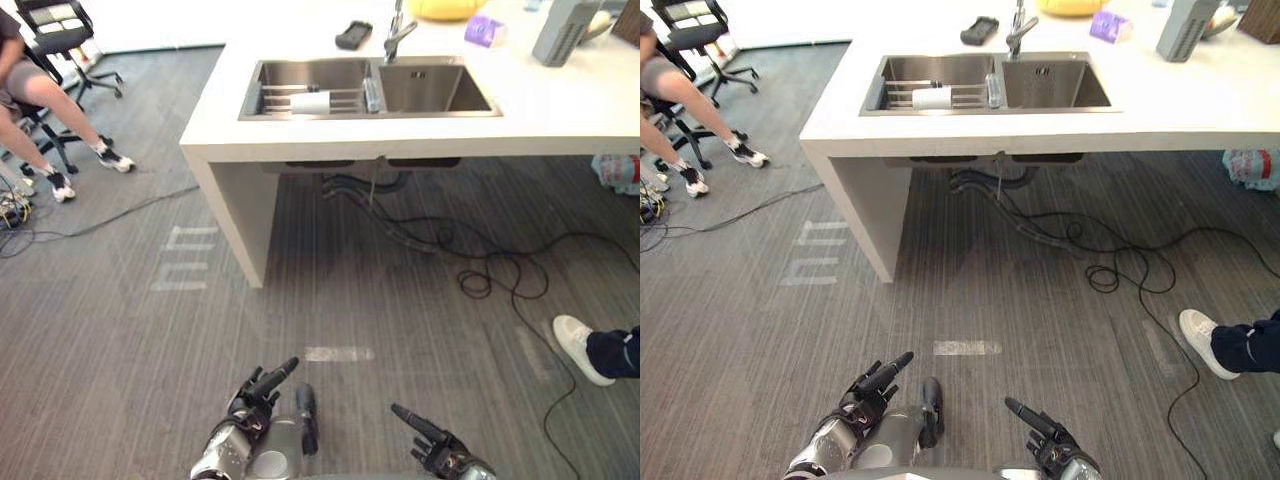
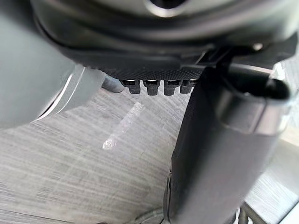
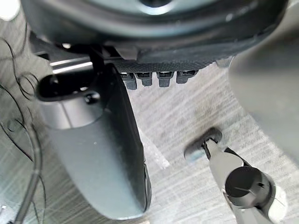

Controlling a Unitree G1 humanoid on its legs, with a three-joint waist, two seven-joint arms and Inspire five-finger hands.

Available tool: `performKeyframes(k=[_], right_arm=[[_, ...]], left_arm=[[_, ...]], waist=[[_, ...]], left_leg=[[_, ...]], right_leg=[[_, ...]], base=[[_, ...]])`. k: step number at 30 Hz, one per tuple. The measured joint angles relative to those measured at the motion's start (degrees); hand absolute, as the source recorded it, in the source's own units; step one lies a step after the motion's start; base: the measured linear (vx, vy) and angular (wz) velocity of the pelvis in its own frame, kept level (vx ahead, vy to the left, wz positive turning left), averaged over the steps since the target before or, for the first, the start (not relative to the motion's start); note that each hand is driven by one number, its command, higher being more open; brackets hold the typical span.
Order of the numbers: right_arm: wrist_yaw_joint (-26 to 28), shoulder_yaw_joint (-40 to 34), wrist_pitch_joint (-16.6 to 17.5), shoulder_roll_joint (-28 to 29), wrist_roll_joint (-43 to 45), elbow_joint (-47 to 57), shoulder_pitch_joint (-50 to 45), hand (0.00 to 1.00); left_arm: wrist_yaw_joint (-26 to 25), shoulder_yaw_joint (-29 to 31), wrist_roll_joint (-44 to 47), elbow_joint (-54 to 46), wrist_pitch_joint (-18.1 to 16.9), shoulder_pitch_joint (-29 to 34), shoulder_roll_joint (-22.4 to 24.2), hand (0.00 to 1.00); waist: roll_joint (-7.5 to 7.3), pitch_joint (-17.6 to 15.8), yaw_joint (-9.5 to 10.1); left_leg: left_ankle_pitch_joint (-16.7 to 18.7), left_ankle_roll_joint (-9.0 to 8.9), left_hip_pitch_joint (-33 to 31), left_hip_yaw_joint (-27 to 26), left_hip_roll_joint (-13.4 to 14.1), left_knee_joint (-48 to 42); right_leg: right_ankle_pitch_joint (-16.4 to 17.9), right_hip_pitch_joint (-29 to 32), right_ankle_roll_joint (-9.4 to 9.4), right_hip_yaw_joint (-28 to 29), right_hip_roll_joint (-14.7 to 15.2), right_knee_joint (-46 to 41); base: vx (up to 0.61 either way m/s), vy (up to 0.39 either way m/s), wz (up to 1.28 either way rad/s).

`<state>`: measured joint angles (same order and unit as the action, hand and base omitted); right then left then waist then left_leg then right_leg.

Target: Walk over to the sink, pick up the cup, carry it to the dishwasher, place the cup inside the dishwasher, then close the dishwasher door

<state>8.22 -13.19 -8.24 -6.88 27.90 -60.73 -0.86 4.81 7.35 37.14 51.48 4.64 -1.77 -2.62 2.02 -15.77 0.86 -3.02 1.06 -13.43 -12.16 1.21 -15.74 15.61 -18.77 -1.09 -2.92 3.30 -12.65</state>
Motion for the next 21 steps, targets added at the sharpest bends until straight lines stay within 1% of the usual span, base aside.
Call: performKeyframes(k=[1,2,3,4,5,6,7,8,9,10,11,12,13,14,15,16,17,18,19,20,21], right_arm=[[-0.02,0.00,-0.28,-0.09,-0.11,-0.25,0.17,1.00],[-0.16,-0.15,-0.77,0.02,-0.11,-0.76,0.34,1.00],[-0.25,-0.20,-0.88,0.28,-0.08,-0.57,0.46,1.00],[-0.35,-0.20,-0.73,0.30,-0.10,-0.26,0.54,1.00],[-0.74,-0.15,-0.48,0.32,-0.28,0.46,0.64,1.00],[-0.98,-0.15,-0.23,0.32,-0.53,0.52,0.67,1.00],[-1.79,-0.18,0.65,-0.25,-0.54,0.75,0.82,1.00],[-2.03,-0.19,0.83,-0.50,-0.45,0.70,0.86,1.00],[-2.21,-0.39,1.56,-0.68,-0.18,0.63,0.69,1.00],[-2.33,-0.48,2.13,-0.87,0.12,0.63,0.60,1.00],[-2.55,-0.74,2.43,-0.75,0.19,0.39,0.34,1.00],[-2.67,-1.00,2.45,-0.56,0.20,0.22,0.13,1.00],[-2.97,-1.18,2.45,-0.08,0.28,-0.36,-0.26,1.00],[-3.55,-1.98,2.34,0.91,1.96,-1.14,-0.92,1.00],[-3.68,-3.26,2.27,1.24,2.59,-1.08,-1.66,1.00],[-3.70,-4.14,2.26,1.41,3.01,-1.08,-2.00,1.00],[-3.64,-5.03,2.25,1.76,3.84,-0.93,-2.91,1.00],[-3.53,-5.35,2.42,2.65,4.01,-0.51,-4.37,1.00],[-3.53,-5.47,2.55,3.28,4.01,-0.46,-5.05,1.00],[-3.17,-6.78,2.33,3.23,4.44,-0.57,-5.33,1.00],[-3.26,-6.81,2.26,2.34,4.23,-0.13,-6.14,1.00]], left_arm=[[-0.20,-0.02,-0.09,0.10,0.29,-0.01,0.05,1.00],[-0.57,-0.15,-0.15,0.45,0.79,0.38,-0.04,1.00],[-0.76,-0.72,-0.23,0.89,1.10,0.62,-0.69,1.00],[-0.79,-1.29,-0.24,1.20,1.25,0.62,-1.03,1.00],[-0.88,-2.31,-0.47,1.74,0.98,0.67,-1.44,1.00],[-0.93,-2.76,-0.60,2.03,0.81,0.70,-1.70,1.00],[-1.42,-3.06,-0.63,2.63,0.42,1.19,-1.96,1.00],[-1.79,-3.26,-0.49,2.61,0.14,1.50,-2.03,1.00],[-2.36,-3.43,-0.09,2.67,-0.17,2.04,-2.24,1.00],[-2.38,-3.57,-0.10,3.13,-0.01,2.07,-2.50,1.00],[-2.40,-3.98,-0.13,3.27,0.08,2.05,-2.55,1.00],[-2.40,-4.27,-0.16,3.28,0.06,2.04,-2.55,1.00],[-2.39,-4.65,-0.21,3.32,0.07,2.04,-2.55,1.00],[-2.37,-4.75,-0.78,3.42,0.02,2.03,-2.55,1.00],[-2.35,-4.65,-1.35,3.89,-0.02,1.82,-2.57,1.00],[-2.39,-4.41,-1.35,4.14,-0.04,1.75,-2.46,1.00],[-2.44,-3.62,-1.35,4.13,-0.26,2.28,-2.35,1.00],[-2.42,-2.54,-1.35,3.75,-0.34,2.99,-2.53,1.00],[-2.41,-2.19,-1.35,3.36,-0.39,3.39,-2.92,1.00],[-2.62,-1.67,-1.37,3.61,-1.00,3.28,-2.45,1.00],[-2.48,-1.36,-1.39,3.55,-1.13,3.52,-0.71,1.00]], waist=[[-0.26,0.19,0.01],[-1.40,1.00,0.45],[-2.85,1.74,0.64],[-3.30,1.85,0.56],[-3.81,1.91,0.36],[-3.95,1.93,0.41],[-3.80,1.97,0.03],[-3.57,2.02,-0.25],[-3.23,2.05,-0.67],[-3.05,1.85,-0.98],[-2.79,1.71,-1.31],[-2.61,1.60,-1.36],[-2.30,1.43,-1.51],[-2.17,1.40,-1.51],[-2.26,1.38,-1.53],[-2.21,1.34,-1.57],[-2.30,1.46,-1.65],[-3.46,2.35,-1.54],[-4.49,2.98,-1.43],[-3.41,3.16,-1.10],[-1.61,4.20,-1.49]], left_leg=[[0.64,0.93,0.49,-0.27,-0.66,0.28],[1.16,1.76,2.70,-1.45,-2.42,3.46],[1.18,1.89,5.25,-2.81,-4.61,7.07],[1.19,2.08,6.47,-3.04,-5.50,8.21],[1.52,3.04,9.35,-2.91,-6.97,10.13],[1.76,3.39,10.81,-2.69,-7.54,10.94],[2.61,4.63,14.87,-1.88,-8.30,12.68],[2.95,5.11,16.25,-1.41,-8.28,13.14],[3.59,5.75,18.40,-0.23,-7.94,14.09],[4.32,5.72,19.73,1.33,-7.21,14.21],[4.69,5.15,20.55,2.54,-6.33,13.89],[5.19,4.94,20.98,3.51,-5.59,13.41],[5.86,4.69,21.45,4.77,-4.41,12.65],[6.95,3.66,21.85,6.43,-3.20,11.62],[8.42,2.61,22.42,7.77,-2.59,10.92],[9.30,2.13,22.94,8.54,-2.21,10.25],[11.74,0.86,23.90,9.83,-1.50,8.44],[14.67,-0.61,24.02,11.10,-1.38,6.16],[15.99,-1.29,24.03,11.73,-1.71,5.07],[18.43,-2.94,24.37,12.43,-0.30,2.71],[19.55,-4.28,23.75,11.75,2.36,2.16]], right_leg=[[0.01,1.18,0.01,0.30,0.73,-2.89],[0.35,4.73,2.54,0.77,2.59,-11.18],[-1.05,9.63,6.77,0.94,5.33,-21.86],[-2.95,11.96,10.00,1.28,6.45,-27.06],[-8.51,15.64,15.28,2.15,8.33,-36.20],[-9.99,17.29,14.97,1.89,9.30,-40.42],[-8.71,21.03,12.11,-1.74,11.84,-48.93],[-7.48,22.22,10.00,-3.83,12.70,-50.46],[-5.03,25.13,6.59,-7.82,13.71,-50.68],[-2.10,27.31,6.10,-11.37,13.68,-46.71],[-0.96,28.29,6.25,-13.49,12.96,-40.58],[-0.85,28.83,6.23,-14.39,12.11,-35.35],[-1.29,29.28,6.59,-14.79,10.63,-26.74],[-4.36,29.46,7.16,-13.97,9.00,-13.95],[-8.53,29.57,6.84,-12.79,8.49,-4.46],[-10.37,29.63,6.69,-12.28,8.51,-2.54],[-13.26,29.50,6.31,-11.04,8.35,-2.30],[-16.63,28.95,6.05,-9.74,8.29,-2.96],[-18.38,28.39,6.09,-9.44,8.61,-3.63],[-17.60,27.99,4.62,-10.11,7.69,-6.42],[-14.78,27.94,3.50,-11.36,5.82,-6.89]], base=[[0.36,0.247,0.02],[0.36,0.217,-0.01],[0.36,0.196,0.01],[0.35,0.162,0.17],[0.28,0.109,0.17],[0.42,0.142,0.16],[0.35,0.100,0.09],[0.40,0.086,0.18],[0.32,0.002,0.36],[0.32,-0.031,0.54],[0.33,-0.090,0.58],[0.28,-0.097,0.60],[0.36,-0.141,0.69],[0.36,-0.170,0.85],[0.37,-0.189,0.75],[0.38,-0.245,0.66],[0.48,-0.398,0.56],[0.51,-0.446,0.52],[0.45,-0.429,0.38],[0.41,-0.379,0.39],[0.40,-0.344,0.32]])
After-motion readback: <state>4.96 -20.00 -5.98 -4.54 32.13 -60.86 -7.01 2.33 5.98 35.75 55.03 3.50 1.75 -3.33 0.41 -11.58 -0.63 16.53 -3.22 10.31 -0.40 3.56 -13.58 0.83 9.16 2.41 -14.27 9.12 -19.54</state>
